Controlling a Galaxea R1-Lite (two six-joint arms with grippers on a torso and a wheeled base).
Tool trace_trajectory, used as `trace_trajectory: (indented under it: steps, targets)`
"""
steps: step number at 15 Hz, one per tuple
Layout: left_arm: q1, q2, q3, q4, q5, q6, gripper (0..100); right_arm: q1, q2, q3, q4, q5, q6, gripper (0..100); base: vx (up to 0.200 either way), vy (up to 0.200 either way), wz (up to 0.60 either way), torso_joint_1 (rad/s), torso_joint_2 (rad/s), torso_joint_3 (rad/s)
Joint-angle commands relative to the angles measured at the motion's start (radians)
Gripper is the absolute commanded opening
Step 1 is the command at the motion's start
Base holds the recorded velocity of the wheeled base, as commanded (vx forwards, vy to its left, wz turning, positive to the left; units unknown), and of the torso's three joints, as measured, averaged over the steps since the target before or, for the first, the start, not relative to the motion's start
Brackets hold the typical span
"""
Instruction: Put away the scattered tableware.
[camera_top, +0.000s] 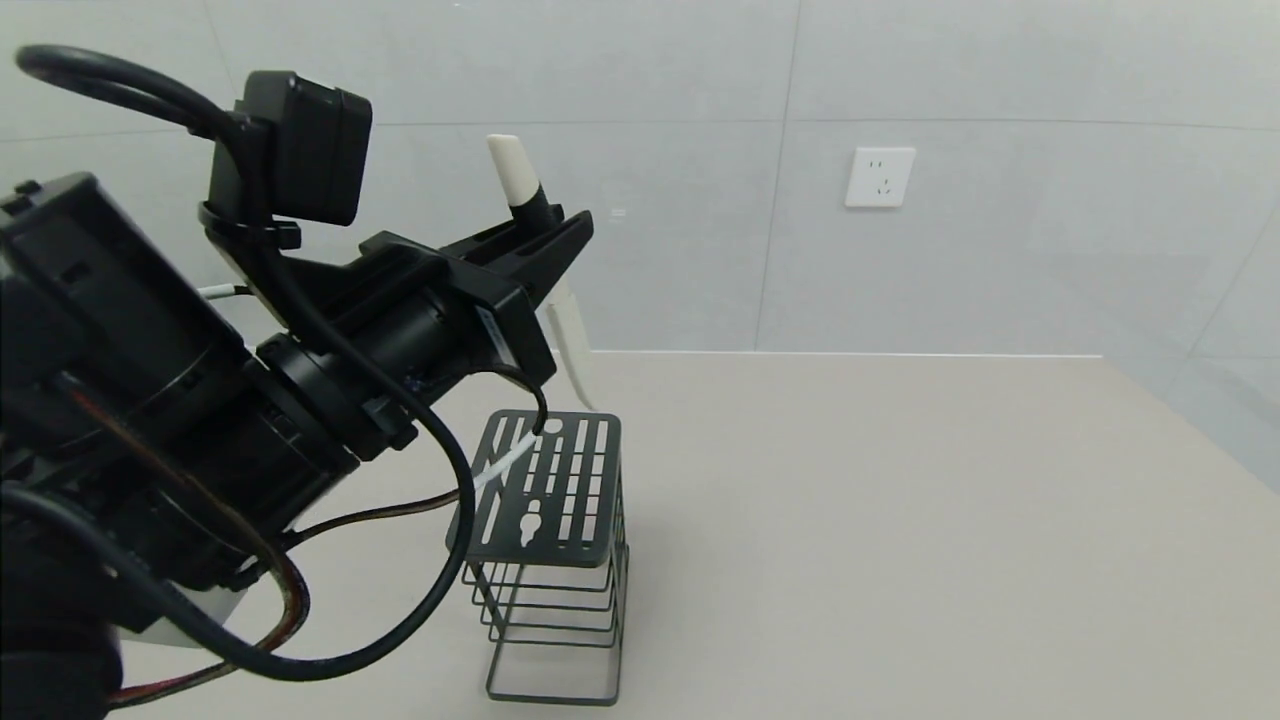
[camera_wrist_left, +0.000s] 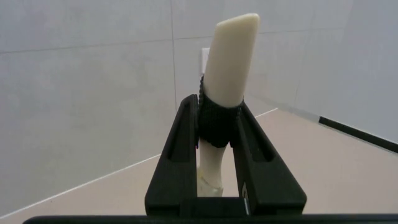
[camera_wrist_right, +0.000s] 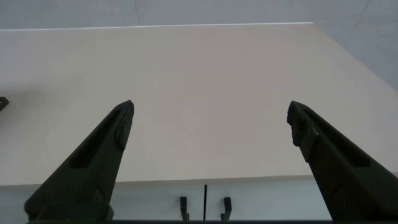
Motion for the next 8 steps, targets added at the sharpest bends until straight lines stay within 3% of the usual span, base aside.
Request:
trace_trajectory:
  steps: [1, 2, 8]
  targets:
    - [-0.031, 0.016, -0.017, 0.021, 0.020, 0.034, 0, -0.001, 0.004, 0.000, 0.000, 0.000, -0.002, 100, 0.000, 0.000, 0.60, 0.002, 0.00, 0.007]
    - [-0.041, 0.017, -0.029, 0.038, 0.039, 0.052, 0, -0.001, 0.004, 0.000, 0.000, 0.000, -0.001, 100, 0.000, 0.000, 0.60, 0.002, 0.00, 0.002]
    - [-0.073, 0.035, -0.004, 0.029, 0.049, 0.055, 0, -0.001, 0.004, 0.000, 0.001, 0.000, 0.002, 100, 0.000, 0.000, 0.00, 0.000, 0.00, 0.000]
